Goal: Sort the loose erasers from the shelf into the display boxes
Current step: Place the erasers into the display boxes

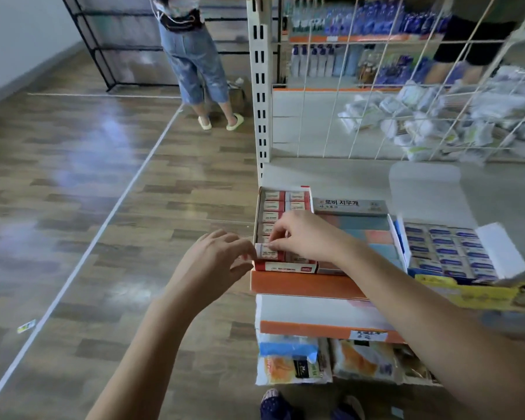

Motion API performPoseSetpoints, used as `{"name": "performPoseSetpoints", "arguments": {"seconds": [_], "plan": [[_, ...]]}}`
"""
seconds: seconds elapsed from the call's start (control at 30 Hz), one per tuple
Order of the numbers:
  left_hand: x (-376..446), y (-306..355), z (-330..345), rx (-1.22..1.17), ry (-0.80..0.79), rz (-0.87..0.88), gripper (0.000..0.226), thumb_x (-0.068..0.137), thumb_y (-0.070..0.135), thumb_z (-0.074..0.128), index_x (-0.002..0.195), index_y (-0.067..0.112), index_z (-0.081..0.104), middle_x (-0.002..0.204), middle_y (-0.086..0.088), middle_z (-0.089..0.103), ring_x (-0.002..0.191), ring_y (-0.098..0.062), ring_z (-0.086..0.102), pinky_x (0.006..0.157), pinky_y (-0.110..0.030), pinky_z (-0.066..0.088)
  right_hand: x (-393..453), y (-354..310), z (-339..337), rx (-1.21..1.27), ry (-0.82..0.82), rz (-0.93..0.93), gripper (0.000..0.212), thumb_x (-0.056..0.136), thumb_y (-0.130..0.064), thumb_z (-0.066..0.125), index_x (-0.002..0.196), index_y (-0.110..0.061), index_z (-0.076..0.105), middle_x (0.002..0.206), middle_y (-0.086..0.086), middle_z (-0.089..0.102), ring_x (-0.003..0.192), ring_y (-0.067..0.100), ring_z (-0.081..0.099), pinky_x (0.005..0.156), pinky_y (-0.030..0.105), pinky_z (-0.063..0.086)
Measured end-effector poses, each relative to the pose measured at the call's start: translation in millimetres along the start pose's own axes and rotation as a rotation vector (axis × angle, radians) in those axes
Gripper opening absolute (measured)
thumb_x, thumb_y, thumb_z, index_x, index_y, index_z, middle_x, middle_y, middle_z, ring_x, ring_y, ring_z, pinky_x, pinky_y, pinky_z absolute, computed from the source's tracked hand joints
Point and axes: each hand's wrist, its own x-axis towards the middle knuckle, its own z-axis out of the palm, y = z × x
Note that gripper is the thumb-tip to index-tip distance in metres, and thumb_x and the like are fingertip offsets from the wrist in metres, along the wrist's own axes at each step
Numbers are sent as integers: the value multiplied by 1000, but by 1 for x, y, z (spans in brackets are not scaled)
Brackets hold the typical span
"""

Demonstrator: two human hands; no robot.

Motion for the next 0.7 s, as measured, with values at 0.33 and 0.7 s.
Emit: {"name": "performPoseSetpoints", "arguments": {"seconds": [0.33,0.7], "plan": [[77,37,-13,52,31,160,25,86,41,53,84,21,68,82,1,67,80,-23,61,66,-31,45,-28,23,-28,-62,160,57,21,92,-21,56,110,-14,65,107,3,65,88,12,55,64,14,40],[237,286,67,252,-113,387,35,94,42,45,125,26,52,124,-2,54,118,-25,46,94,-36,38,-216,219,-137,-317,508,552,36,91,-26,53,126,-14,54,128,12,51,122,27,43,97,34,39]]}}
